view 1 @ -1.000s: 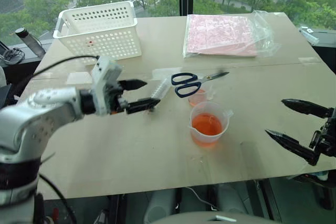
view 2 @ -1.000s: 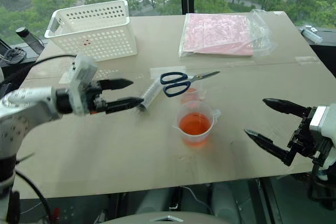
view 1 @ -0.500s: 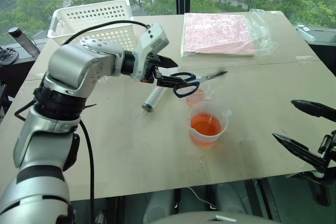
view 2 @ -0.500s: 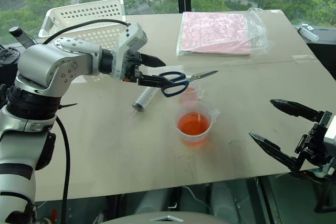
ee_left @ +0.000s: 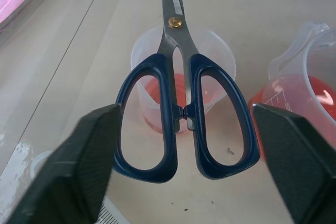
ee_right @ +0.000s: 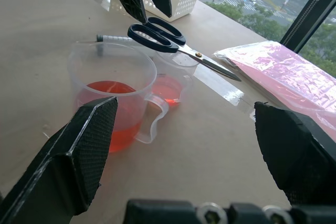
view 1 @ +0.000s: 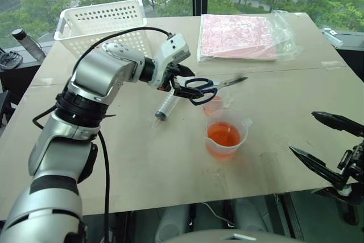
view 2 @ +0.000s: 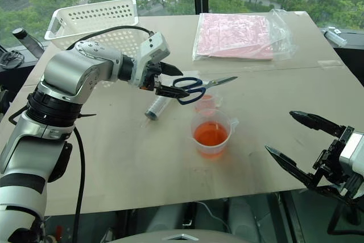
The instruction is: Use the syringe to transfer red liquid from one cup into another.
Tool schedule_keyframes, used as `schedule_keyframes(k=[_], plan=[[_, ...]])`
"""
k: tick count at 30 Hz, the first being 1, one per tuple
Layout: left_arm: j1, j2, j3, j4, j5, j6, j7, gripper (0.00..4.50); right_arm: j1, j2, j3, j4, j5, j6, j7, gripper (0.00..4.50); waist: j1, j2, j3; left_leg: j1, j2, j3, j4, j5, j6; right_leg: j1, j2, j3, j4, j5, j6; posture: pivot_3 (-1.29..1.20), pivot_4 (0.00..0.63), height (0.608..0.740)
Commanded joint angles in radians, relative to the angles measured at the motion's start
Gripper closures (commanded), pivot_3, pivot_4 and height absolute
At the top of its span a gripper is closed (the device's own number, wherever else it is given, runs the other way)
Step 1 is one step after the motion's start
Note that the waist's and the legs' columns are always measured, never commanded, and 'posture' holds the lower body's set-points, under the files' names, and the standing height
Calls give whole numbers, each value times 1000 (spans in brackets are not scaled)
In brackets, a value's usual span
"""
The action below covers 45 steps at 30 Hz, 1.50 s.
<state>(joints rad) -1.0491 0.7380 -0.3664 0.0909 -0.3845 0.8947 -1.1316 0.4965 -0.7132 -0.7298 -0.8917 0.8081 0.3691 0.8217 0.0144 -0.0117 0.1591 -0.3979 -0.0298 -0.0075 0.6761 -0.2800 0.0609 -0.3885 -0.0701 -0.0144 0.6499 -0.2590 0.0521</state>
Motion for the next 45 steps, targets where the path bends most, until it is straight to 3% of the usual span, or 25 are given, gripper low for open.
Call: schedule_keyframes(k=[1,8,12,28,31,34,39,42,45], plan=[[-31,-9,-1,17,41,-36,-15,616,-4,-16,-9,-45,27,3,-24,0,0,0,0,0,0,0,1,0,0,0,0,0,1,0,0,0,150,740],[-32,-39,-10,35,81,-52,-50,616,-10,-37,-5,-60,52,19,-53,0,0,0,0,0,0,0,6,0,1,0,0,0,7,0,0,0,150,740],[-31,-44,-16,44,107,-76,-68,1720,-14,-40,-3,-60,60,15,-60,0,0,0,0,0,0,0,9,-2,4,0,0,0,9,0,0,0,150,740],[-43,-80,-17,99,169,-117,-107,1720,12,-23,-1,-81,62,0,-71,0,0,0,0,0,0,0,9,-3,4,0,0,0,10,0,0,0,150,740],[-42,-81,-18,103,177,-126,-115,2492,23,-16,-5,-83,60,-5,-67,0,0,0,0,0,0,0,9,-3,4,0,0,0,10,0,0,0,150,740],[-42,-86,-14,106,181,-130,-120,3646,32,-10,-6,-84,58,-12,-64,0,0,0,0,0,0,0,9,-3,4,0,0,0,10,0,0,0,150,740],[-53,-87,16,100,167,-114,-124,3650,37,-8,-5,-80,58,-18,-58,0,0,0,0,0,0,0,9,-3,4,0,0,0,10,0,0,0,150,740],[-63,-81,64,97,137,-79,-117,4460,37,-9,-1,-77,58,-24,-58,0,0,0,0,0,0,0,9,-3,4,0,0,0,10,0,0,0,150,740],[-70,-69,129,93,101,-30,-101,4460,33,-10,3,-79,63,-25,-62,0,-2,0,0,0,0,0,9,-3,4,0,0,0,10,0,0,0,150,740]])
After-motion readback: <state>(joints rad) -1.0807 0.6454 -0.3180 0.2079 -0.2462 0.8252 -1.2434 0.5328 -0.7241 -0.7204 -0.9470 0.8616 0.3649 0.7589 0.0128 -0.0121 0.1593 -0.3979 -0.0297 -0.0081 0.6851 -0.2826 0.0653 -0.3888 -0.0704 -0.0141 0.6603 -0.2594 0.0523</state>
